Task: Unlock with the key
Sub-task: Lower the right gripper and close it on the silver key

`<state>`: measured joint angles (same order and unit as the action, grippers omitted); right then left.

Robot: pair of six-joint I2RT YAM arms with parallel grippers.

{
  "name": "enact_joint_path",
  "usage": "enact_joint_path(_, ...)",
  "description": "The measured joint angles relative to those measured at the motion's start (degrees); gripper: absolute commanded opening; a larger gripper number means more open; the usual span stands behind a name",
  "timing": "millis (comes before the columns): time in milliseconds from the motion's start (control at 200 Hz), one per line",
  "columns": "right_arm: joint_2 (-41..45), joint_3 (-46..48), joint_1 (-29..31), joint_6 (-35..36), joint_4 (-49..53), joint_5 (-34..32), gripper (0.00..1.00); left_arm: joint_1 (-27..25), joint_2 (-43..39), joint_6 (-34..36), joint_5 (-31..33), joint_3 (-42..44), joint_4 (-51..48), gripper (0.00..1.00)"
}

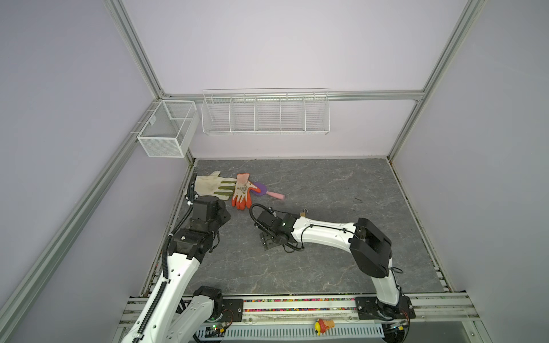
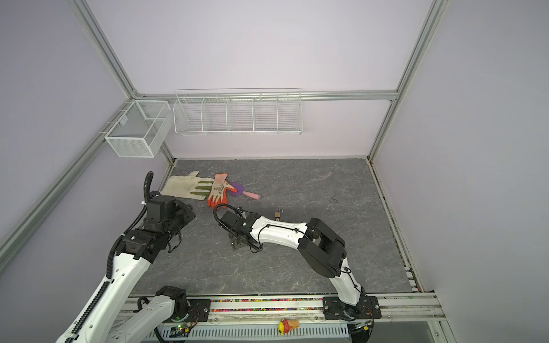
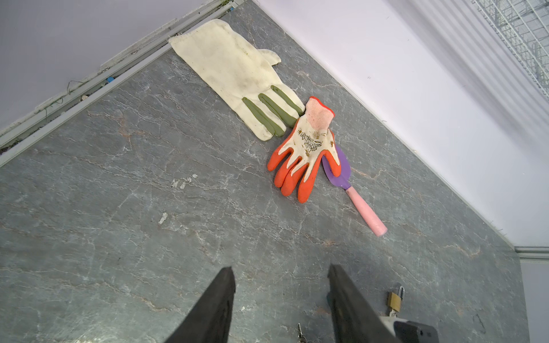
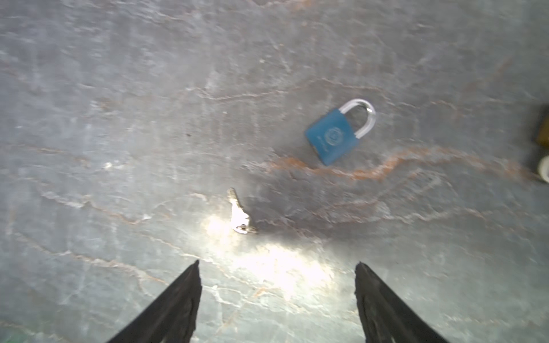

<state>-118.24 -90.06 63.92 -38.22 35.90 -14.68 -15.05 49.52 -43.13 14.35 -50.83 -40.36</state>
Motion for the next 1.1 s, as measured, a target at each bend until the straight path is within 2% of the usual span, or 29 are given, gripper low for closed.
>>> enact_joint_path(140, -1.49, -1.51, -0.04, 3.04, -1.01, 1.70, 0.70, 0.00, -0.02, 0.00, -0.28, 0.00, 0.00, 0.51)
enact_joint_path(530, -3.96, -1.99, -1.14, 14.78, -5.99, 10.12, 0.67, 0.00, -1.60, -1.68, -1.20, 1.18, 0.24, 0.51)
enact_joint_path(700, -6.49, -2.36, -1.62, 16.74, -6.51, 12.13, 0.64, 0.00, -2.60, -2.27, -1.07, 1.55, -0.09, 0.51)
enact_joint_path(1104, -6.49, -2.08, -1.01, 17.66, -6.69, 12.24, 0.45, 0.00, -3.54, -2.34, -0.85, 1.88, -0.66, 0.51)
